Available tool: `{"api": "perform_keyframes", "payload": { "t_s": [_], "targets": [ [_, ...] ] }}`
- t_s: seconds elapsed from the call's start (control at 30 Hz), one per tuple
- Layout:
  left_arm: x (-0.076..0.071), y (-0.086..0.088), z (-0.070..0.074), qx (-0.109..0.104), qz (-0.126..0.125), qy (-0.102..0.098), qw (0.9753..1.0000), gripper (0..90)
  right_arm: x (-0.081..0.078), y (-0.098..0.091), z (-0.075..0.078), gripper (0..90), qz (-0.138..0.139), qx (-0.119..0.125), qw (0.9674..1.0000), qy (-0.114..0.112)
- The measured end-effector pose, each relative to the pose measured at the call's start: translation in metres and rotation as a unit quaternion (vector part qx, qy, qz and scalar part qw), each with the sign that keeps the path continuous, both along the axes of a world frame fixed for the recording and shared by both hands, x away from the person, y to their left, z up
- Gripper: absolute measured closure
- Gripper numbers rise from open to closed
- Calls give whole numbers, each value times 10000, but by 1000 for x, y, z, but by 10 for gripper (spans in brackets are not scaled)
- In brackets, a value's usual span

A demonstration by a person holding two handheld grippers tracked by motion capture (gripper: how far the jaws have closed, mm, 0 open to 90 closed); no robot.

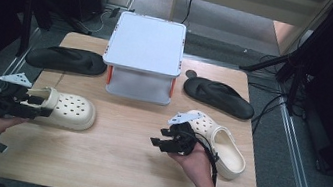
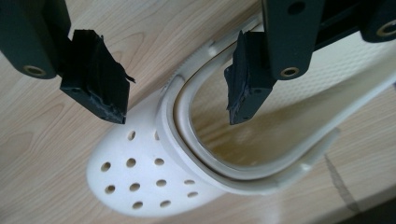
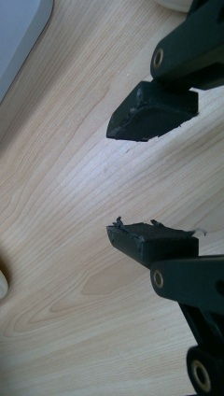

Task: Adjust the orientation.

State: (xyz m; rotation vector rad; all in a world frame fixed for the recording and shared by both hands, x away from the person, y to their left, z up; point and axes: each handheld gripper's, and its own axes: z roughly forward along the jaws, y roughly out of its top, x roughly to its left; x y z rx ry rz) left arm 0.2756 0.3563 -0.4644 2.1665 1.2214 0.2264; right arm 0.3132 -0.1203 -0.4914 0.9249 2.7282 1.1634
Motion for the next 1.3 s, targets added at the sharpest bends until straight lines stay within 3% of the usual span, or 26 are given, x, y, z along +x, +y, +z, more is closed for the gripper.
{"api": "perform_keyframes", "payload": {
  "t_s": [0.27,0.37,0.57,0.67,0.73,0.87,0.93,1.03,1.17,1.3],
  "targets": [
    [12,-9,-15,106,-182,212,9996,432,0,0,-1,476,16,-27,10000,17],
    [16,-8,-17,-10,-228,316,9992,467,0,0,-1,476,19,-36,10000,19],
    [19,-6,-16,-112,-543,434,9975,573,0,0,-1,476,10,-35,10000,36],
    [21,-9,-11,-112,-677,440,9967,678,0,1,-1,476,1,-36,10000,34],
    [23,-13,-9,-146,-680,510,9963,753,0,0,0,480,11,-23,10000,-3],
    [25,-15,-6,-98,-572,673,9960,769,0,-1,0,482,-7,-5,10000,18],
    [25,-15,-4,-131,-559,638,9963,772,0,-1,1,483,-9,-3,10000,15],
    [24,-17,7,-342,-485,551,9967,773,0,-1,1,483,-8,43,10000,11],
    [20,-33,24,-216,-672,403,9967,772,-1,-1,2,484,7,65,10000,-21],
    [19,-50,37,-351,-827,346,9954,771,-2,-2,3,484,-5,60,10000,-31]
  ]
}}
